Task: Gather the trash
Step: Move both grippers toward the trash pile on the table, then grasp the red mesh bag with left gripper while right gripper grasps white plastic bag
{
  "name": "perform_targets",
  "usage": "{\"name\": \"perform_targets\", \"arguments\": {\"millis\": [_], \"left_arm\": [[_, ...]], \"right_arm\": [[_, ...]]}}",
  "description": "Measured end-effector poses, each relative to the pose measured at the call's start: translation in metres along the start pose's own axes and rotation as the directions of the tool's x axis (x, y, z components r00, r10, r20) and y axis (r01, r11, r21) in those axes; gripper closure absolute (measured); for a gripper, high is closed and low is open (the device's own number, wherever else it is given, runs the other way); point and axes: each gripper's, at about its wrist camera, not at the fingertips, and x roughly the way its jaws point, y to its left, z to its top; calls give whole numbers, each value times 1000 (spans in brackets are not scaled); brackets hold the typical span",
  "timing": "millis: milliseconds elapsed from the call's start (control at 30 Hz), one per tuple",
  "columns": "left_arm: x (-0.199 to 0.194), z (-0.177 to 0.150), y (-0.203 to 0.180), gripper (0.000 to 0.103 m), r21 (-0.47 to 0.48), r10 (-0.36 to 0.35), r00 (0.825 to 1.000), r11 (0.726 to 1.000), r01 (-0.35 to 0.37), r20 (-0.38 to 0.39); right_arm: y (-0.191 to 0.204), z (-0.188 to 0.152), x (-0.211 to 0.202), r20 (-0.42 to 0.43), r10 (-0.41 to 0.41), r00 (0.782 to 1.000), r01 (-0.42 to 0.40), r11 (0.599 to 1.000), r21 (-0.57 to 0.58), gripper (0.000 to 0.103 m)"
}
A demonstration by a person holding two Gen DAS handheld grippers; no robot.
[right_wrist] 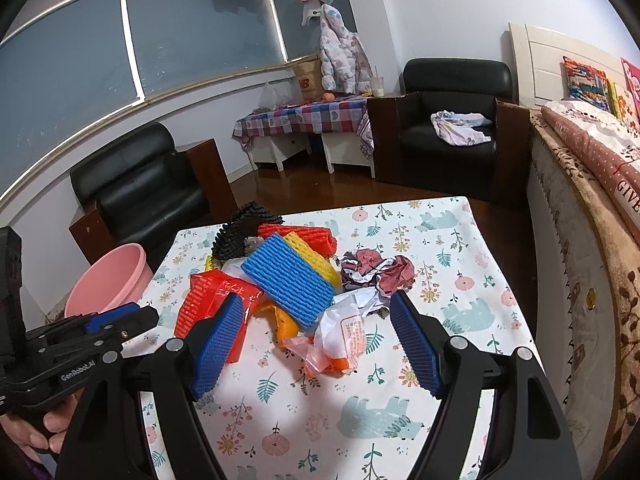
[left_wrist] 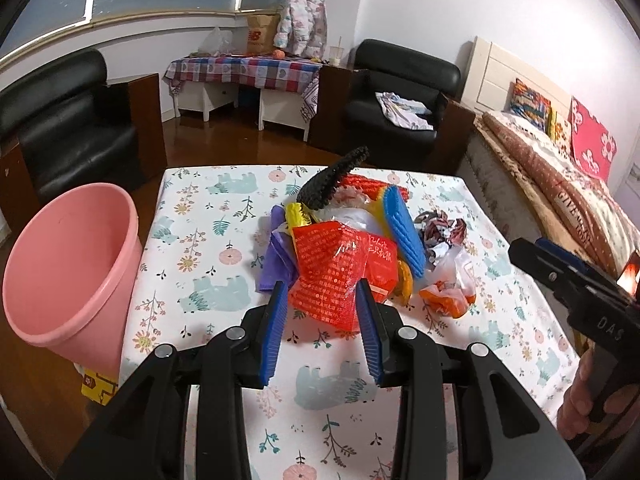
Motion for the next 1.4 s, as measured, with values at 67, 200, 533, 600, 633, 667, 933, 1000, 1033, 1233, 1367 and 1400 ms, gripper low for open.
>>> {"name": "perform_targets", "arguments": {"millis": [67,200,533,600,633,667,933,1000,1033,1233,1367,1400], "left_arm": [[5,0,-2,68,18,2,1000,1000,-2,-8],[17,1,-6,68,56,10,1000,998,-8,-26],[41,11,-5,68,81,13,999,997,-9,-51],[44,10,-8,68,87,7,998,996,-2,-57],[46,9,-10,68,93,7,998,996,-1,-60],[46,9,-12,68,97,4,998,995,3,-62],[48,1,-19,90,115,-10,998,993,18,-70],[47,-1,-19,98,109,-17,997,994,25,-69],[46,-1,-19,99,108,-20,997,994,27,-69],[33,-1,-19,100,93,-47,998,994,51,-43],[23,-1,-20,100,92,-58,998,994,60,-26],[20,-1,-20,100,92,-60,998,994,61,-21]], "right_arm": [[-3,-1,1,-2,1,1000,-1,1000,6,28],[-6,-1,3,-14,2,1000,-2,1000,18,28],[-13,-4,13,-34,8,999,-7,999,36,28],[-13,-5,15,-39,10,999,-9,999,38,28],[-14,-5,15,-40,10,999,-9,999,38,28],[-15,-5,16,-42,10,999,-8,999,38,28],[-19,-7,25,-74,25,997,-21,998,60,28],[-19,-8,27,-81,31,996,-26,998,61,28],[-20,-8,29,-85,34,996,-29,998,61,28],[-21,-12,37,-122,60,991,-50,995,82,35],[-26,-14,42,-145,72,987,-56,992,112,37],[-27,-14,43,-149,72,986,-55,992,116,38]]}}
